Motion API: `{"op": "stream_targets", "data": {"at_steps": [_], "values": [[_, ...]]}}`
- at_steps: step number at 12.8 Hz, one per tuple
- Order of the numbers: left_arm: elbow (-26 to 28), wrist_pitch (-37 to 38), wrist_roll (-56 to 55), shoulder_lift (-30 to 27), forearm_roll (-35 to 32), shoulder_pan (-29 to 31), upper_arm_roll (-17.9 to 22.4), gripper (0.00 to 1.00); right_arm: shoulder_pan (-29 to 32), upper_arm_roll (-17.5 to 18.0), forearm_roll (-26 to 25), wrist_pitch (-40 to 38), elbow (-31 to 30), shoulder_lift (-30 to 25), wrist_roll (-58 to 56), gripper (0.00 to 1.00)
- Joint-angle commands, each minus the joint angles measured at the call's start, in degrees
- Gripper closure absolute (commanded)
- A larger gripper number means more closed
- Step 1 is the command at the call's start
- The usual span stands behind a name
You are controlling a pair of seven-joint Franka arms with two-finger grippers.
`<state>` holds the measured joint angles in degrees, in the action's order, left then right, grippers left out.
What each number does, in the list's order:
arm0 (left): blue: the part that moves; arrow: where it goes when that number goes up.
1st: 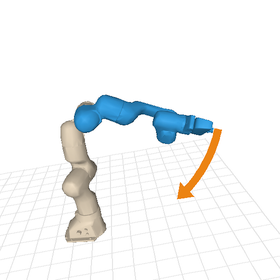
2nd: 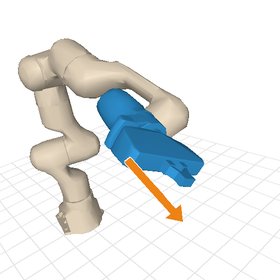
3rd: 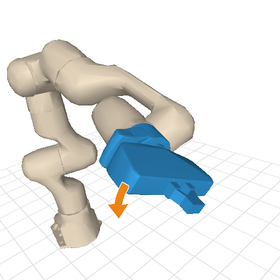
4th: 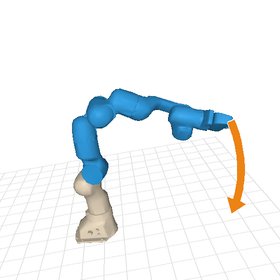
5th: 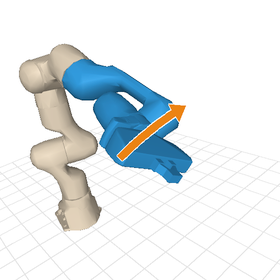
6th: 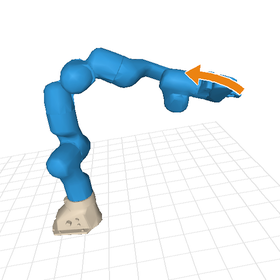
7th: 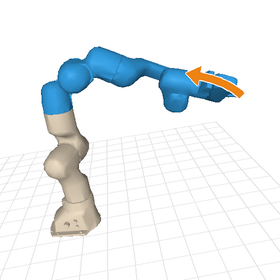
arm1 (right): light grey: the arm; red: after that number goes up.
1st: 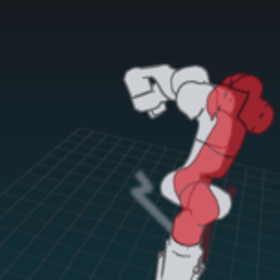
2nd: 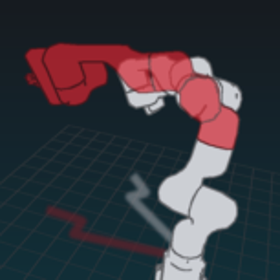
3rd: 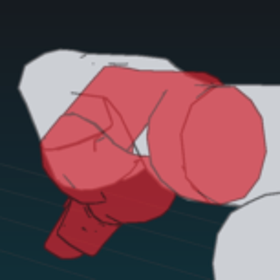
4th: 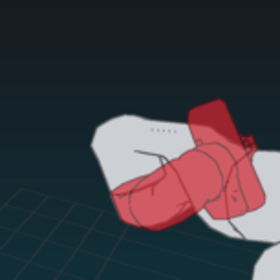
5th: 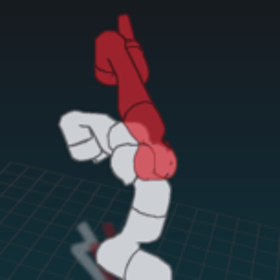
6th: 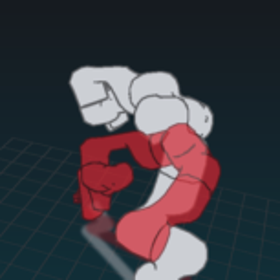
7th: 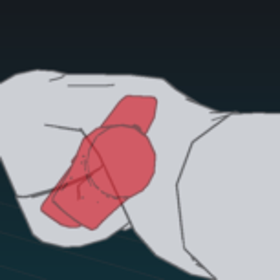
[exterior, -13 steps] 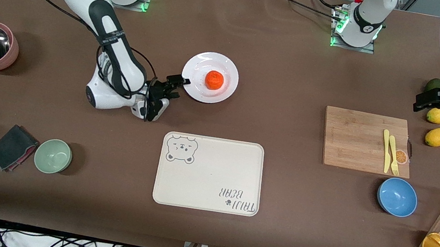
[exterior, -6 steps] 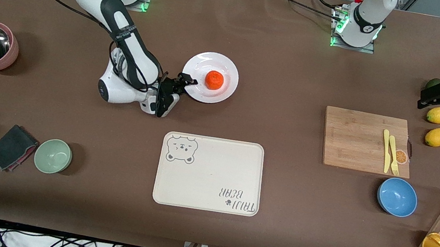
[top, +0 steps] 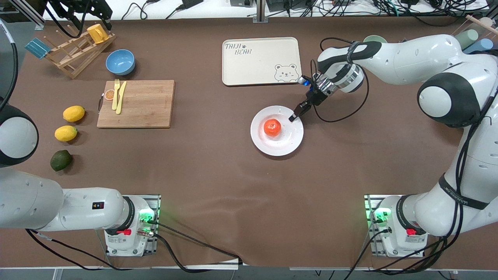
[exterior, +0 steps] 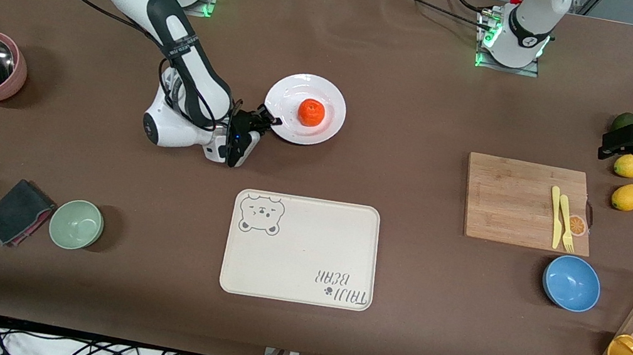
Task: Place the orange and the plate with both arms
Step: 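Grip the plate rim with the right gripper and slide it onto the tray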
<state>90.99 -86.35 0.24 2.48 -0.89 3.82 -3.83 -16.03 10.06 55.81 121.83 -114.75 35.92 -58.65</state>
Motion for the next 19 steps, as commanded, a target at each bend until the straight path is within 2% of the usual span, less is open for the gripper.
{"op": "stream_targets", "data": {"at_steps": [1,5,8,9,12,14,15,18,19], "values": [[-1.1,0.8,1.4,0.3,1.3,0.0,0.6,0.0,0.0,-0.1,1.0,-0.2,-1.3,-1.9,-1.4,1.0],[-1.2,0.8,1.0,0.4,1.2,0.0,0.6,0.0,3.9,-0.9,2.5,-9.1,2.7,-1.9,3.2,1.0],[-1.2,0.9,1.2,0.9,1.1,0.0,0.6,0.0,5.7,-1.0,2.5,-12.6,9.6,-0.4,10.0,1.0],[-1.2,0.9,1.1,0.9,1.1,0.0,0.6,0.0,5.7,-1.0,2.6,-12.1,13.4,1.6,12.7,1.0],[-1.3,0.9,0.9,0.9,1.2,0.0,0.6,0.0,5.6,-0.9,2.7,-11.4,30.7,11.8,23.0,1.0],[-2.0,0.9,0.7,0.9,1.3,-0.1,0.5,0.0,5.2,-0.7,2.7,-9.9,41.2,18.1,28.7,1.0],[-2.0,0.9,0.8,0.9,1.3,-0.1,0.5,0.0,5.1,-0.5,2.9,-7.9,44.1,20.2,29.6,1.0],[-2.0,0.9,1.0,0.9,1.3,-0.1,0.5,0.0,2.0,-0.5,9.6,4.5,46.1,23.7,29.8,1.0],[-2.0,0.9,1.0,0.9,1.3,-0.2,0.5,0.0,0.7,-0.5,9.8,7.9,47.1,24.8,29.8,1.0]]}}
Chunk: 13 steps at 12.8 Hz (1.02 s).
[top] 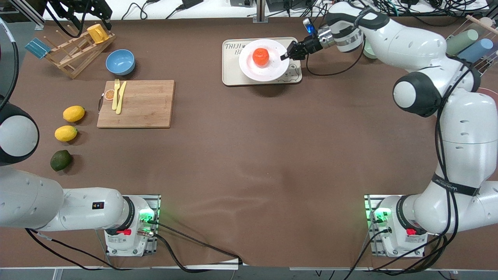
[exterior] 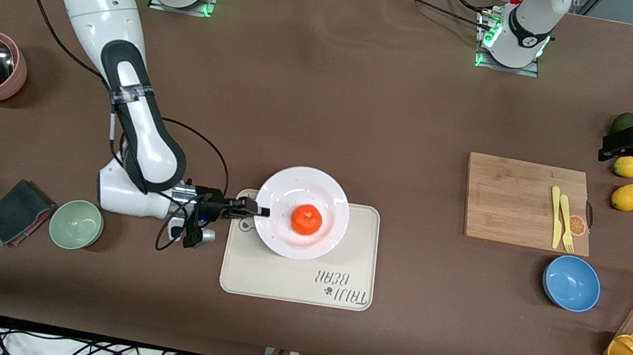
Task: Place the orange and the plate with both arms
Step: 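Set the plate down on the tray and open the right gripper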
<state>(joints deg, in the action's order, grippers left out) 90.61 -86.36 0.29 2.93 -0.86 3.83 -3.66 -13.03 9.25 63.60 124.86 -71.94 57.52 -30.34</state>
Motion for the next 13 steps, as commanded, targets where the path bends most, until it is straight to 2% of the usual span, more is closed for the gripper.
{"op": "stream_targets", "data": {"at_steps": [1,6,7,8,9,10,13], "values": [[-1.6,0.9,1.0,0.5,1.3,-0.2,0.3,0.0,-3.2,0.3,2.0,6.9,4.7,4.0,1.5,1.0],[-1.6,0.9,1.1,0.5,1.3,-0.1,0.3,0.0,-3.8,0.2,1.8,11.4,4.9,4.7,1.4,1.0],[-1.6,0.9,1.1,0.5,1.3,-0.2,0.3,0.0,-4.0,0.2,1.4,12.6,5.0,4.8,0.2,0.87],[-1.6,0.9,1.2,0.5,1.3,-0.1,0.3,0.0,-4.8,0.1,0.6,13.9,4.9,4.5,-0.6,0.52],[-1.6,0.9,1.2,0.5,1.3,-0.1,0.3,0.0,-5.0,0.1,0.4,14.8,4.8,4.5,-0.8,0.01],[-1.6,0.9,1.2,0.5,1.3,-0.2,0.3,0.0,-5.2,0.1,-0.7,15.3,4.8,4.1,-1.6,0.0],[-1.6,0.9,1.2,0.5,1.3,-0.1,0.3,0.0,-5.2,0.0,-13.7,15.3,4.8,2.5,-1.3,0.0]]}}
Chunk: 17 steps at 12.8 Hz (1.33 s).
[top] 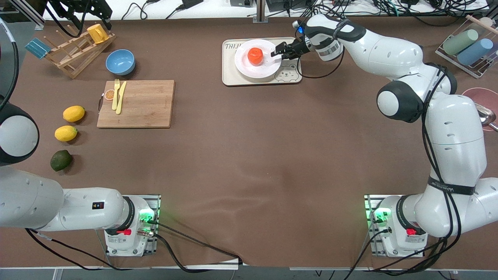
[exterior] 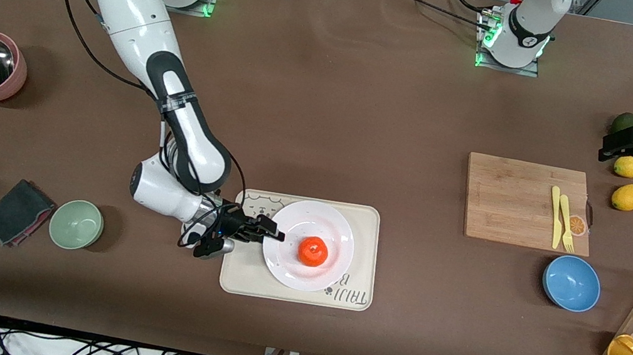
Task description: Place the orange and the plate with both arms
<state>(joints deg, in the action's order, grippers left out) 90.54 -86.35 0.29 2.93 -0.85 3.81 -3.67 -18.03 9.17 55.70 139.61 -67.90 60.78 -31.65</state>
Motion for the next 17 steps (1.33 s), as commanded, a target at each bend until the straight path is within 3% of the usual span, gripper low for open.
{"op": "stream_targets", "data": {"at_steps": [1,3,5,10,12,15,17], "values": [[-1.5,0.9,1.2,0.5,1.3,-0.2,0.3,0.0,-0.2,0.0,-10.6,0.4,0.5,-1.9,0.1,0.0],[-1.5,0.9,1.2,0.5,1.3,-0.2,0.3,0.0,0.0,-0.1,-19.7,0.0,-1.6,-4.5,0.1,0.0],[-1.5,0.9,1.2,0.5,1.3,-0.2,0.3,0.0,0.0,-1.6,-25.6,-2.7,-2.8,-6.5,0.6,0.0],[-1.6,0.9,1.2,0.5,1.3,-0.3,0.3,0.0,-0.1,-8.2,-41.7,-22.2,-2.8,-14.0,0.9,0.0],[-1.6,0.9,1.2,0.5,1.3,-0.3,0.3,0.0,0.1,-12.1,-43.5,-27.3,-2.6,-16.9,1.4,0.0],[-1.5,0.9,1.2,0.5,1.3,-0.3,0.3,0.0,-0.4,-20.4,-45.0,-45.1,-2.1,-23.1,6.2,0.0],[-1.6,0.9,1.2,0.5,1.3,-0.3,0.3,0.0,-0.4,-23.1,-47.8,-50.8,-2.1,-28.8,7.7,0.0]]}}
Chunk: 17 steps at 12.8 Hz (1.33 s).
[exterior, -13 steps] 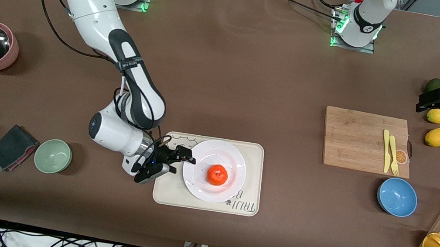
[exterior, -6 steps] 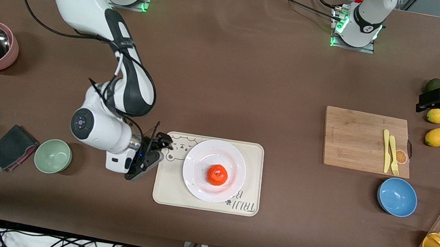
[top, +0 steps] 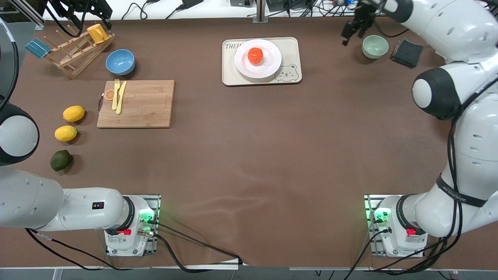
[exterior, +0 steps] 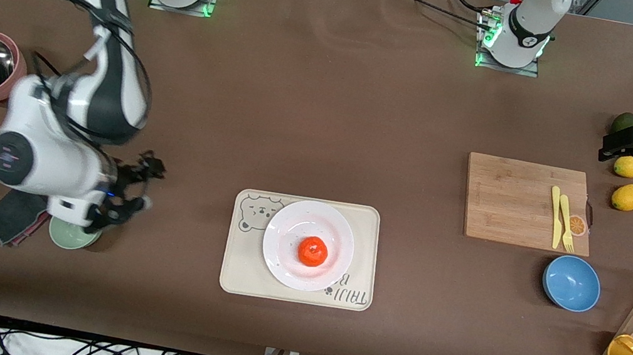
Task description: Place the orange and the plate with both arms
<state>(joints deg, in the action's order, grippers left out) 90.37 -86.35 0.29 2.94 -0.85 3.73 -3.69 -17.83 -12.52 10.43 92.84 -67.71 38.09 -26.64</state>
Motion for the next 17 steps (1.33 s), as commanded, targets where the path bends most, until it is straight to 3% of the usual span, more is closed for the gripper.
{"op": "stream_targets", "data": {"at_steps": [1,4,6,8,9,12,13,17], "values": [[-1.4,0.9,1.2,0.5,1.3,-0.2,0.4,0.0,-0.5,-2.7,-3.0,-6.8,-2.3,-8.4,4.2,0.0],[-1.4,0.9,1.2,0.5,1.3,-0.1,0.4,0.0,-0.5,-4.7,-3.5,-12.6,-2.2,-14.2,11.2,0.0],[-1.4,0.9,1.2,0.6,1.3,-0.1,0.4,0.0,-1.5,-4.7,-7.8,-14.9,-2.4,-18.9,12.1,0.0],[-1.4,0.9,1.2,0.6,1.3,-0.1,0.4,0.0,-1.1,-4.1,-10.1,-14.5,-9.9,-24.7,16.9,0.0],[-1.4,0.9,1.2,0.6,1.3,-0.1,0.4,0.0,1.2,-2.8,-10.7,-13.4,-15.0,-27.4,19.0,0.0],[-1.4,0.9,1.2,0.5,1.3,-0.1,0.4,0.0,15.3,11.3,-12.5,-3.4,-31.7,-38.2,19.5,0.0],[-1.4,0.9,1.2,0.6,1.3,-0.1,0.4,0.0,17.4,12.2,-12.5,-1.8,-34.4,-39.6,20.7,0.0],[-1.4,0.9,1.2,0.6,1.3,-0.1,0.4,0.0,17.4,11.8,-12.1,-1.4,-31.9,-40.6,20.5,0.0]]}}
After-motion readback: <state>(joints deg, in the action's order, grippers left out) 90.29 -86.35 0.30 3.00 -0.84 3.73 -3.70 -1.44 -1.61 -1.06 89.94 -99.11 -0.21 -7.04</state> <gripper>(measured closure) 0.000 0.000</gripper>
